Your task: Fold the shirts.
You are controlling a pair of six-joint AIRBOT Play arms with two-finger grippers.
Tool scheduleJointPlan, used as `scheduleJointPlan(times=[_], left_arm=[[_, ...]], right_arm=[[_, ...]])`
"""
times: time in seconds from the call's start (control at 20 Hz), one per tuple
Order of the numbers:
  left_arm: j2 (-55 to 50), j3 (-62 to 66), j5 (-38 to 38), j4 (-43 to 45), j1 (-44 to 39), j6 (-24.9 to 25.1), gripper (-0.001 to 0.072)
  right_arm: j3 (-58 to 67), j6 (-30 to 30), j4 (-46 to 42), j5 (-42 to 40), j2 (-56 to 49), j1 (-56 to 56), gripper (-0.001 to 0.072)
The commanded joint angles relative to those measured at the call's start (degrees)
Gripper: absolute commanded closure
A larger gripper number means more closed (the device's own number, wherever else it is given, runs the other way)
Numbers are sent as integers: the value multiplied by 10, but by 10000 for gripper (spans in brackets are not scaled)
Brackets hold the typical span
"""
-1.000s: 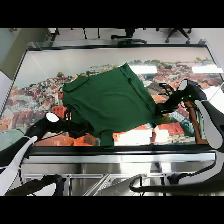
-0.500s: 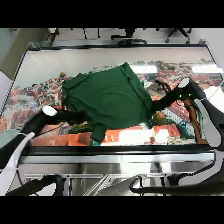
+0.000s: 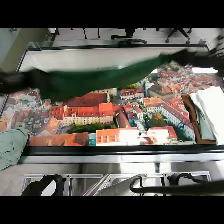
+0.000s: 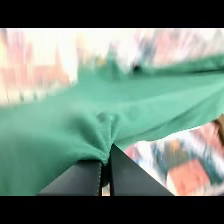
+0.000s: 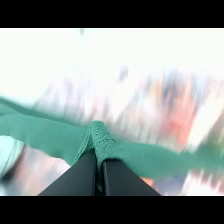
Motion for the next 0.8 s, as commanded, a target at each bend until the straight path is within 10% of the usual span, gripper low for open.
scheduleJointPlan(times=[0.0,0.25,0.55,0.75], left_arm=[[21,206,-66,5,32,0,694],[-26,399,-101,4,69,-1,694],[-68,154,-45,7,31,71,693],[-223,73,24,15,8,108,693]], right_arm=[[11,-69,60,-133,125,-19,694],[11,-123,-23,-233,217,-19,694],[-13,-112,-33,-141,53,42,694],[-76,-111,-139,-332,-120,176,694]])
